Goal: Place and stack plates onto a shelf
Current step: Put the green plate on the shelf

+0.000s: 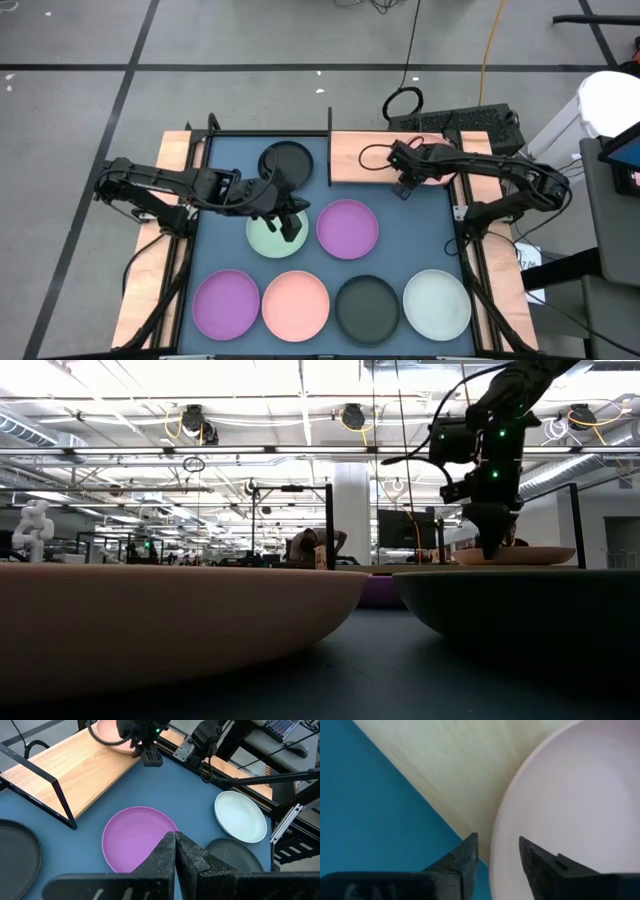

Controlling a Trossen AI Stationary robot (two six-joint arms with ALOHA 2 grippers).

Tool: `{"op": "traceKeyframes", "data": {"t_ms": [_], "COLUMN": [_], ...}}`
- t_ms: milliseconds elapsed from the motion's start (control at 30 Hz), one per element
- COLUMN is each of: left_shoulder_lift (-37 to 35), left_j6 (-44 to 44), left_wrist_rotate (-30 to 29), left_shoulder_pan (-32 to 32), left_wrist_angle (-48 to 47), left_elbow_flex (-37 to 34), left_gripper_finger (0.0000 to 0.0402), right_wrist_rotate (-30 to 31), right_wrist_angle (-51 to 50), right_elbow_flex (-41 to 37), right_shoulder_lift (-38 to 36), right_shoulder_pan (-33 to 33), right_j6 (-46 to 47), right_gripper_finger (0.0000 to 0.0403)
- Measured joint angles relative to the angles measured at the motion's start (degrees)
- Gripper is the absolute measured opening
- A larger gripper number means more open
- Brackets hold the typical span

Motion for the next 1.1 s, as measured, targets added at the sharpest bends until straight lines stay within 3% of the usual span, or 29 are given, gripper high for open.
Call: {"op": "traceKeyframes", "data": {"t_ms": [267,367,500,667,833,1100], "left_shoulder_lift": [0.0,0.0,0.0,0.0,0.0,0.0], "left_j6": [-0.1,-1.1,-1.3,-3.6,-9.8,-28.8], "left_wrist_rotate": [-0.5,-2.2,-3.5,-4.5,-4.5,-1.9], "left_shoulder_pan": [0.0,0.0,0.0,0.0,0.0,0.1], "left_wrist_angle": [0.0,-0.2,-0.8,-4.1,-9.8,-20.6], "left_elbow_flex": [0.0,0.0,0.0,0.0,0.0,-0.8], "left_gripper_finger": [0.0006,0.0006,0.0006,0.0006,0.0006,0.0006], "right_wrist_rotate": [-0.4,-4.6,-15.0,-19.6,-20.5,-21.2], "right_wrist_angle": [1.2,1.1,1.6,1.6,2.2,10.0], "right_elbow_flex": [0.0,0.0,0.0,0.0,0.0,0.0], "right_shoulder_lift": [-8.1,-11.9,-17.1,-23.0,-27.3,-29.0], "right_shoulder_pan": [0.0,0.0,1.7,7.1,13.5,21.1], "right_j6": [1.4,1.6,0.7,1.3,3.0,3.0], "right_gripper_finger": [0.0183,0.0194,0.0199,0.0199,0.0199,0.0199]}}
